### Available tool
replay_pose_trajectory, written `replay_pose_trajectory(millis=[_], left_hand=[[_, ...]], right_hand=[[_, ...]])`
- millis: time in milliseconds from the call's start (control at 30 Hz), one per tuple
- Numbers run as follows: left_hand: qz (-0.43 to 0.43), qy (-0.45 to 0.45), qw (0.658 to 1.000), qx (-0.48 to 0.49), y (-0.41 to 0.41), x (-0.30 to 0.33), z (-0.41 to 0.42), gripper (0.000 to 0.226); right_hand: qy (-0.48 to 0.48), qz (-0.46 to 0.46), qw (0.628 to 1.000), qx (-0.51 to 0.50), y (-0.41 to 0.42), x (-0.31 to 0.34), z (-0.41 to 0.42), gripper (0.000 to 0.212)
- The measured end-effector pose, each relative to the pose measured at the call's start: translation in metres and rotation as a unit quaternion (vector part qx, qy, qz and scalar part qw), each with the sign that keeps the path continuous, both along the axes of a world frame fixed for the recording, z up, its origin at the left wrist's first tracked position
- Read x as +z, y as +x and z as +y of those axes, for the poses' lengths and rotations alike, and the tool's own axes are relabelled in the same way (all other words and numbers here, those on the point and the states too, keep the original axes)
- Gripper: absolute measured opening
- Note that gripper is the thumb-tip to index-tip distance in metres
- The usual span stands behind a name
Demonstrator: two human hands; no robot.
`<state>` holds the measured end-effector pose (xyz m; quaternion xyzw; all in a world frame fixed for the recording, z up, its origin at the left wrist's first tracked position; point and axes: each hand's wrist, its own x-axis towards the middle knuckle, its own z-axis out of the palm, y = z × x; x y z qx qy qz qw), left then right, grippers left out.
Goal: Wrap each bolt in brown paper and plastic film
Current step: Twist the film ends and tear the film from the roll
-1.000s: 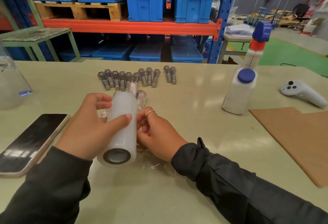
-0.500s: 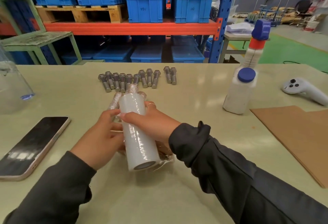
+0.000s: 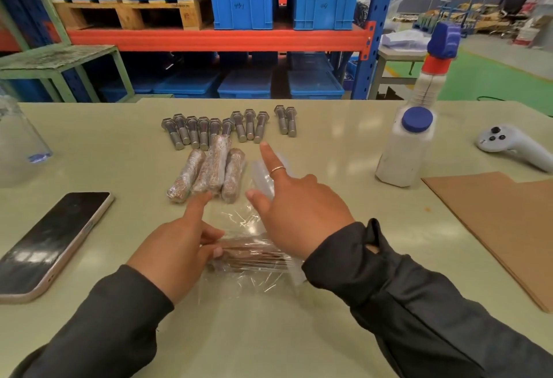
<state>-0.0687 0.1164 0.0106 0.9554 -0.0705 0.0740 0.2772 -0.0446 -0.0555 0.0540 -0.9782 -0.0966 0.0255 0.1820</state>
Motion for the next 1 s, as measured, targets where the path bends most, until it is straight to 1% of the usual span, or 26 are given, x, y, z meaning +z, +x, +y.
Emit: replay_pose_trajectory(millis=[100,200,267,367,467,567,633,700,767,800,833,900,1000], left_hand=[[-0.016,0.025,1.0,0.007,0.0,-0.005,-0.004,0.066],[-0.025,0.032,0.999,0.015,0.0,-0.01,-0.003,0.062],[-0.033,0.032,0.999,0.019,-0.001,-0.011,-0.002,0.063],[-0.057,0.042,0.997,0.02,-0.003,-0.013,-0.002,0.063],[-0.066,0.051,0.996,0.016,-0.004,-0.014,-0.005,0.062],[-0.067,0.075,0.995,0.01,-0.001,-0.012,-0.01,0.063],[-0.076,0.104,0.992,0.002,0.003,-0.01,-0.016,0.066],[-0.088,0.113,0.99,-0.015,0.007,-0.006,-0.022,0.065],[-0.064,0.097,0.992,-0.054,0.008,-0.002,-0.024,0.051],[-0.036,0.088,0.992,-0.082,0.008,-0.001,-0.024,0.041],[-0.005,0.087,0.99,-0.109,0.007,-0.001,-0.025,0.037],[0.022,0.113,0.983,-0.145,0.006,-0.002,-0.025,0.043],[0.014,0.145,0.978,-0.148,0.01,-0.003,-0.03,0.051]], right_hand=[[-0.004,0.017,1.0,-0.026,0.001,-0.002,-0.007,0.055],[0.004,0.042,0.999,-0.021,0.003,-0.001,-0.015,0.055],[0.027,0.05,0.998,-0.019,0.003,0.0,-0.021,0.058],[0.036,0.023,0.999,-0.026,-0.002,-0.003,-0.031,0.063],[-0.001,-0.002,0.999,-0.04,-0.005,-0.009,-0.038,0.066],[-0.035,-0.017,0.998,-0.049,0.0,-0.01,-0.044,0.063],[-0.037,-0.011,0.997,-0.06,0.008,-0.008,-0.047,0.059],[-0.032,-0.007,0.996,-0.079,0.017,-0.005,-0.053,0.056],[-0.03,-0.005,0.996,-0.087,0.02,-0.005,-0.057,0.052],[-0.033,0.004,0.996,-0.083,0.019,-0.007,-0.059,0.05],[-0.036,0.019,0.996,-0.076,0.016,-0.011,-0.06,0.049],[-0.036,0.044,0.996,-0.066,0.009,-0.018,-0.063,0.047],[-0.022,0.046,0.996,-0.072,0.006,-0.022,-0.067,0.044]])
